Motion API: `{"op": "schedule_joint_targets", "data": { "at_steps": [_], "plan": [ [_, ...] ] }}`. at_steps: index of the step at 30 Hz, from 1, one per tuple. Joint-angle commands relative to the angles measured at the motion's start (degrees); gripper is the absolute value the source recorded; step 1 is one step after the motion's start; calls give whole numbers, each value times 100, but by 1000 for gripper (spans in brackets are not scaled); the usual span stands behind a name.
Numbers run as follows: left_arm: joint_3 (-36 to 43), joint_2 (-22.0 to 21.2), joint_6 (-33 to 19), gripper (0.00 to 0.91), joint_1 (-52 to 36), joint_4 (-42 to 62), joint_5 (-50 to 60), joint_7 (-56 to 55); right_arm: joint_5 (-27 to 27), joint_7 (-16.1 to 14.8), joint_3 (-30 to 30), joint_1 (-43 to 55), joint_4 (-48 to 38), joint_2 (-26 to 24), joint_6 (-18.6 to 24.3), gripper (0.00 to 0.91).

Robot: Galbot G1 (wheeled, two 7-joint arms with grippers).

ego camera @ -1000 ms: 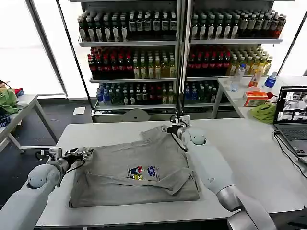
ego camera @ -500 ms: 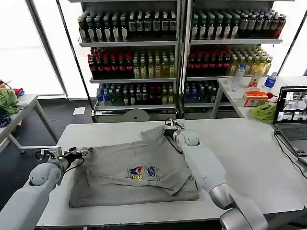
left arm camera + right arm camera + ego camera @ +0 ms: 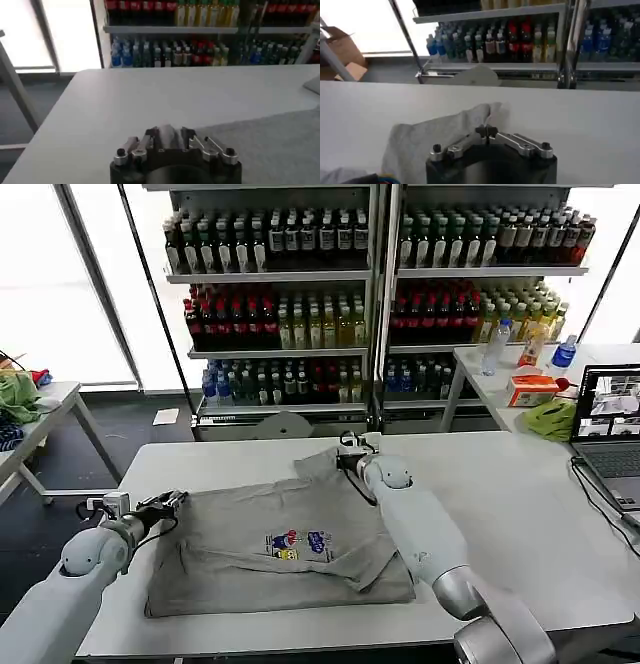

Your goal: Fold and organize the clothes.

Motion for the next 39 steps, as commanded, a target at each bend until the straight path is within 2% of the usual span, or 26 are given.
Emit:
{"op": "schedule_joint_targets", "data": {
  "at_steps": [1, 8, 17, 23, 32, 39],
  "plan": [
    [23, -18, 93, 0, 59, -48, -49, 34, 1, 9, -2, 8, -15, 16, 10, 0],
    [32, -16, -120, 0, 9, -220, -115, -86, 153, 33, 13, -85, 214, -29, 6, 0],
    [-6, 42, -265, 0, -23, -618, -239, -295, 692, 198, -16, -269, 862, -310, -29, 0],
    [-125, 90, -359, 0, 17, -816, -333, -448, 1213, 368, 49, -462, 1624, -619, -113, 0],
    [-383, 256, -360, 0, 248, -1274, -507, -557, 1638, 526, 35, -839, 2788, -1065, -120, 0],
    [-707, 372, -363, 0, 594, -1809, -587, -733, 2082, 703, 117, -1623, 4204, -1636, -123, 0]
  ]
}}
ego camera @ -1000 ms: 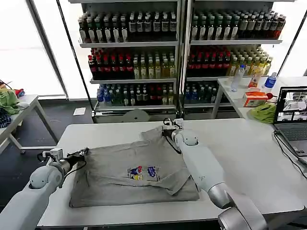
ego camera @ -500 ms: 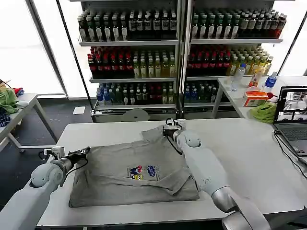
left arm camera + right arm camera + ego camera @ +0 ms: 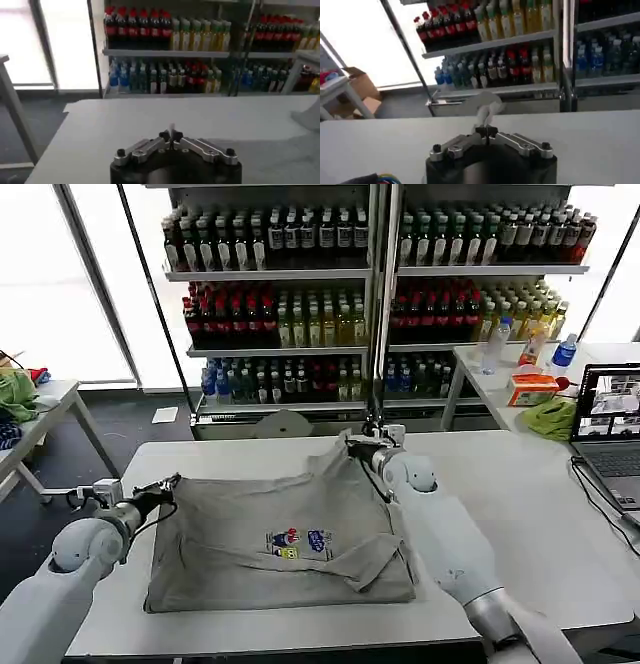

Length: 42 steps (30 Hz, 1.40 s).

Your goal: Fold and organize the clothes.

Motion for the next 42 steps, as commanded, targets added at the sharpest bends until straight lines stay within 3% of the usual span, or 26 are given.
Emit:
{"op": "schedule_joint_targets", "data": {
  "at_steps": [1, 11, 23, 34, 35, 36, 37, 42],
  "plan": [
    [-407, 116, -55, 0, 376, -739, -109, -181, 629, 193, 63, -924, 1919, -730, -12, 0],
    [-873, 259, -100, 0, 1078, -1398, -127, -334, 961, 457, 753, -2346, 3346, -1356, -11, 0],
    [-1509, 336, 57, 0, 2159, -1710, 102, -281, 1142, 477, 1450, -4168, 4690, -1967, -5, 0],
    [-2093, 184, 9, 0, 3148, -2057, 165, -263, 1157, 546, 1590, -5101, 5395, -1814, -4, 0],
    [-2035, 159, 8, 0, 3097, -2049, 187, -279, 1122, 530, 1545, -5051, 5333, -1777, -4, 81],
    [-1995, 145, 9, 0, 3058, -2041, 197, -284, 1062, 531, 1513, -4976, 5290, -1750, -2, 544],
    [-1889, 125, 11, 0, 2923, -2026, 218, -295, 966, 676, 1399, -4748, 5167, -1680, -8, 907],
    [-1581, 95, 29, 0, 2505, -1871, 240, -320, 305, 960, 1036, -4184, 4613, -1596, -17, 907]
  ]
}}
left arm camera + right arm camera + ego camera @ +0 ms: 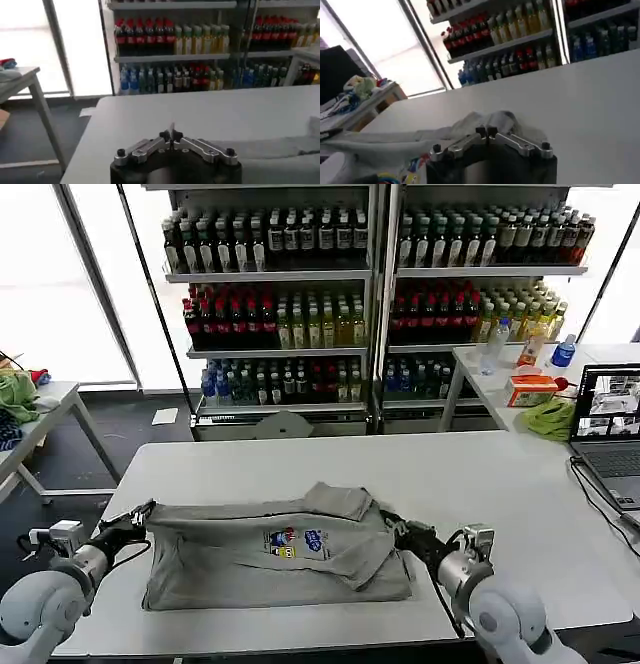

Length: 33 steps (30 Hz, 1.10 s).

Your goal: Fold and organize the clothes.

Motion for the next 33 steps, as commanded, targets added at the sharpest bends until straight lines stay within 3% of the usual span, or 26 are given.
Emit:
{"op": "schedule_joint_targets", "data": {
  "at_steps": [1, 11, 16, 19, 23, 25, 26, 28, 30, 33],
  "plan": [
    [155, -43, 18, 0, -70, 25, 59, -7, -674, 374, -332, 245, -325, 141, -1, 907],
    [196, -51, 13, 0, -153, 176, 61, 77, -752, 597, -911, 1488, -1687, 698, -3, 907],
    [164, -41, 18, 0, -140, 170, 55, 105, -738, 605, -1145, 1731, -1972, 859, -5, 887],
    [136, -23, 18, 0, -144, 170, 40, 110, -747, 611, -1238, 1774, -2100, 909, -2, 705],
    [133, -30, 17, 0, -165, 184, 39, 115, -750, 603, -1369, 1783, -2160, 963, -3, 655],
    [136, -43, 18, 0, -170, 184, 40, 115, -772, 595, -1425, 1758, -2151, 971, -4, 534],
    [140, -47, 18, 0, -169, 184, 41, 117, -798, 593, -1447, 1742, -2151, 985, -3, 393],
    [145, -55, 17, 0, -171, 186, 42, 115, -803, 607, -1457, 1721, -2151, 1015, -3, 252],
    [146, -57, 17, 0, -179, 182, 43, 117, -867, 607, -1517, 1699, -2166, 1028, -3, 20],
    [138, -50, 21, 0, -183, 172, 39, 125, -931, 601, -1575, 1649, -2196, 1029, -5, 0]
  ]
}}
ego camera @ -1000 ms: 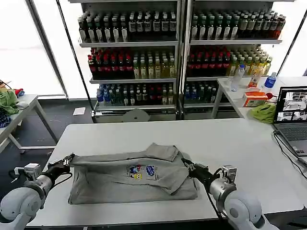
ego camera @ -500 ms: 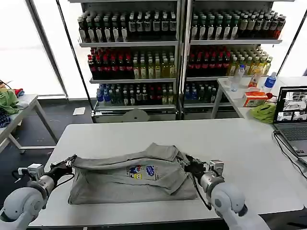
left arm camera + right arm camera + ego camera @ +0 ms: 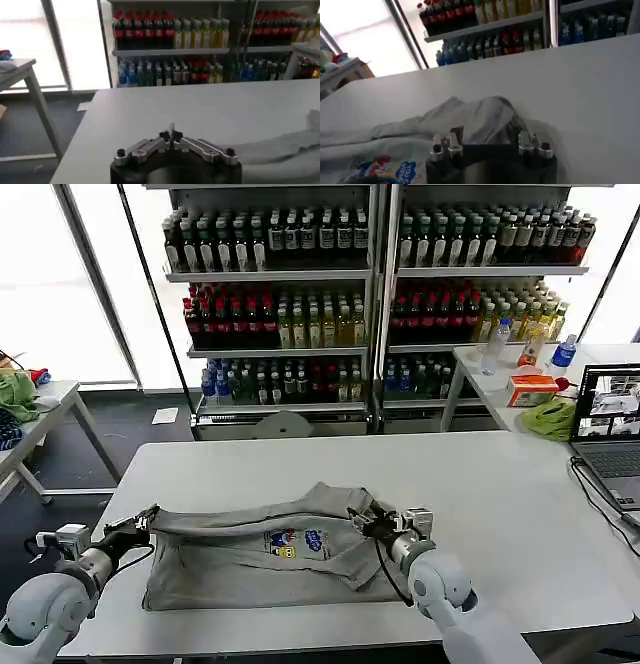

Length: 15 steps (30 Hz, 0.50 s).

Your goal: Fold and organize the clothes.

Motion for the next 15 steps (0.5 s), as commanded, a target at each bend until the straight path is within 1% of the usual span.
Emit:
{"op": "schedule_joint_targets", "data": {
  "at_steps": [1, 9, 15],
  "plan": [
    [1, 13, 7, 0, -12, -2, -2, 18, -143, 20, -248, 117, -255, 104, -1, 0],
    [-23, 11, 4, 0, -9, -10, -10, 23, -102, 72, -203, 133, -207, 143, 8, 0],
    [-25, 3, -2, 0, -12, 2, -11, 28, 55, 96, -96, 147, -77, 105, 10, 0]
  ]
}}
